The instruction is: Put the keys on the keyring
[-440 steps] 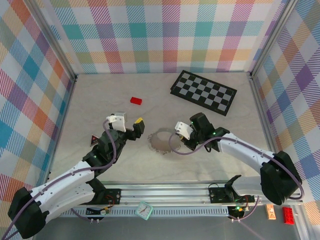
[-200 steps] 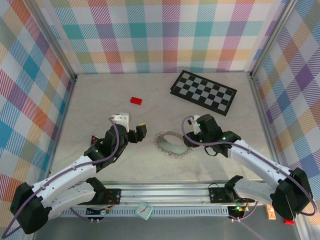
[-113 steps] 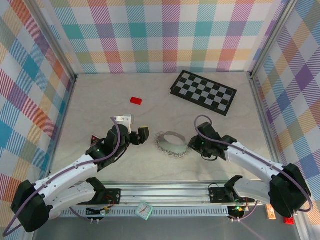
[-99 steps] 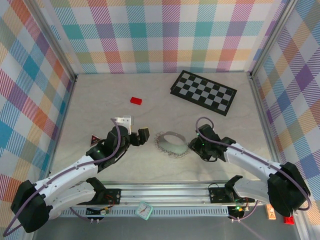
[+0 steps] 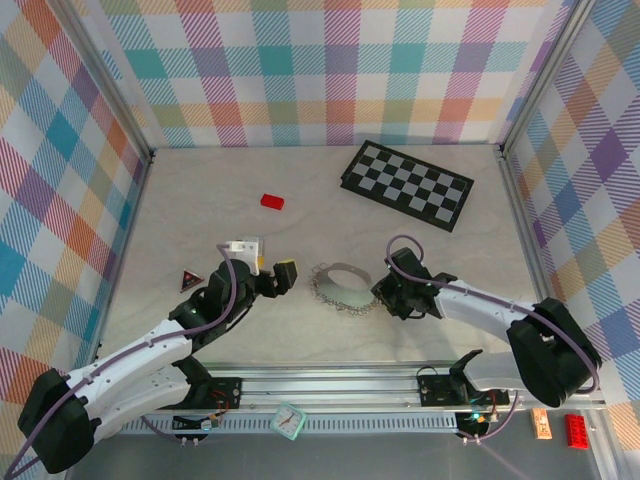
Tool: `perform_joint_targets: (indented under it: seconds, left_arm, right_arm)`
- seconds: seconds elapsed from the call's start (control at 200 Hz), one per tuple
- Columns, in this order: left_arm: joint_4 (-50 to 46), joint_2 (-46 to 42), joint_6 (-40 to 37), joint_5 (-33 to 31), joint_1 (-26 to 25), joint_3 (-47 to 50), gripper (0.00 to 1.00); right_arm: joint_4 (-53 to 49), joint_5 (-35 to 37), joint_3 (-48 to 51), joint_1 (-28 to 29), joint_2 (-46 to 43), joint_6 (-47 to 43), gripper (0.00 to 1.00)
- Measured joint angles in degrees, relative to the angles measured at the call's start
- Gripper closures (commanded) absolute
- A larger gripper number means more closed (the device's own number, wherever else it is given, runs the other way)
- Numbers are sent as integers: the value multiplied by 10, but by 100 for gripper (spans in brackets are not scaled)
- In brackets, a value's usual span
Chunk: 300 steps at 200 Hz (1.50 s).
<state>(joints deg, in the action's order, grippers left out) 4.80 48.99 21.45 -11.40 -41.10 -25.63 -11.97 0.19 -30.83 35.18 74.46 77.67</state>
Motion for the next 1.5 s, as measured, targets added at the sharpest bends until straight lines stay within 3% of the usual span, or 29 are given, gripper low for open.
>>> perform_joint_targets:
  seconds: [0.135, 0.345, 0.605, 0.87, 0.95, 1.075, 1.165, 1.335, 1.5]
  left_arm:
    - [1, 0, 0, 0, 0, 1, 15]
    - [5, -2, 0, 0, 0, 3, 15]
    - [14, -16, 0, -2, 0, 20, 14]
    - [16, -31, 0, -2, 0, 32, 14]
    - [16, -32, 0, -3, 0, 37, 14]
    - [16, -38, 0, -7, 0, 42, 14]
    - [16, -46, -2, -13, 0, 44, 14]
    - [16, -63, -11, -22, 0, 44, 13]
    - [16, -68, -20, -31, 0, 45, 13]
  right_arm:
    - [5, -2, 0, -2, 4, 11, 86]
    - [2, -9, 0, -2, 5, 12, 92]
    - [-2, -22, 0, 9, 2, 24, 95]
    - [4, -23, 0, 76, -1, 110, 94]
    - [16, -24, 0, 93, 7, 141, 90]
    - [29, -24, -1, 108, 27, 177, 69]
    - [9, -21, -8, 110, 27, 176, 61]
    - [-129, 39, -68, 110, -24, 83, 56]
    - [-207, 130, -144, 110, -77, -179, 56]
